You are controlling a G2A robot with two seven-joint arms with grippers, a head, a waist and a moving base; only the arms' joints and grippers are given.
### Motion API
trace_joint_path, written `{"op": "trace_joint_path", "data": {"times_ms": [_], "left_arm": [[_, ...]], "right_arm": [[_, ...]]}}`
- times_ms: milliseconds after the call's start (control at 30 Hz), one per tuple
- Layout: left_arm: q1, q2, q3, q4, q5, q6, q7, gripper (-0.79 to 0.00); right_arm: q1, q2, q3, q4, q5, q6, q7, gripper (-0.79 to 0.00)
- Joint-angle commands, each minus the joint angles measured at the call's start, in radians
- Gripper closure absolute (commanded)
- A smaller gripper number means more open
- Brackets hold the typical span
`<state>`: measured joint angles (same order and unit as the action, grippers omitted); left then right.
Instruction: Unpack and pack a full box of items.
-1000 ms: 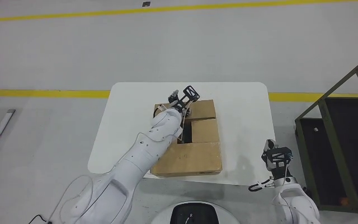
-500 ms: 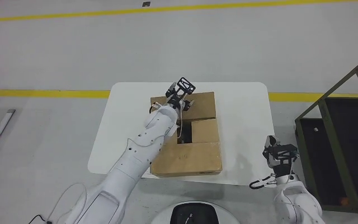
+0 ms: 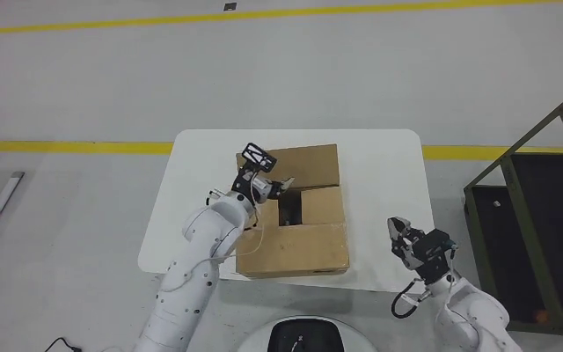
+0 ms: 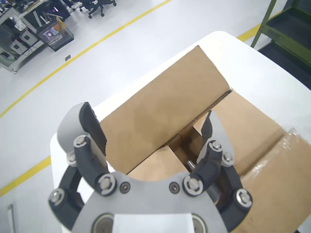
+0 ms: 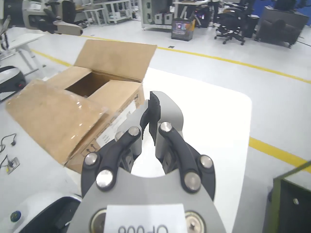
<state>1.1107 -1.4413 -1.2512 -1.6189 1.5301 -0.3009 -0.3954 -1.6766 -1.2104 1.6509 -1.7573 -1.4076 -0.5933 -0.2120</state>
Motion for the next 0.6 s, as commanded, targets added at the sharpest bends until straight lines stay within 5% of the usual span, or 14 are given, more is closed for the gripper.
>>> {"op": "trace_joint_path", "data": {"times_ms": [0, 433, 567], "left_arm": [[0.040, 0.012, -0.017, -0.030, 0.051, -0.064, 0.008, -0.785], [0.221, 0.042, -0.097, -0.138, 0.084, -0.049, 0.054, -0.785], [0.233, 0.044, -0.126, -0.145, 0.106, 0.038, 0.056, -0.785]], "right_arm": [[0.001, 0.002, 0.000, -0.002, -0.022, -0.025, -0.005, 0.000], [0.001, 0.002, -0.002, -0.003, -0.018, -0.026, -0.004, 0.000], [0.041, 0.010, -0.031, -0.009, -0.010, -0.139, 0.092, 0.000]]}}
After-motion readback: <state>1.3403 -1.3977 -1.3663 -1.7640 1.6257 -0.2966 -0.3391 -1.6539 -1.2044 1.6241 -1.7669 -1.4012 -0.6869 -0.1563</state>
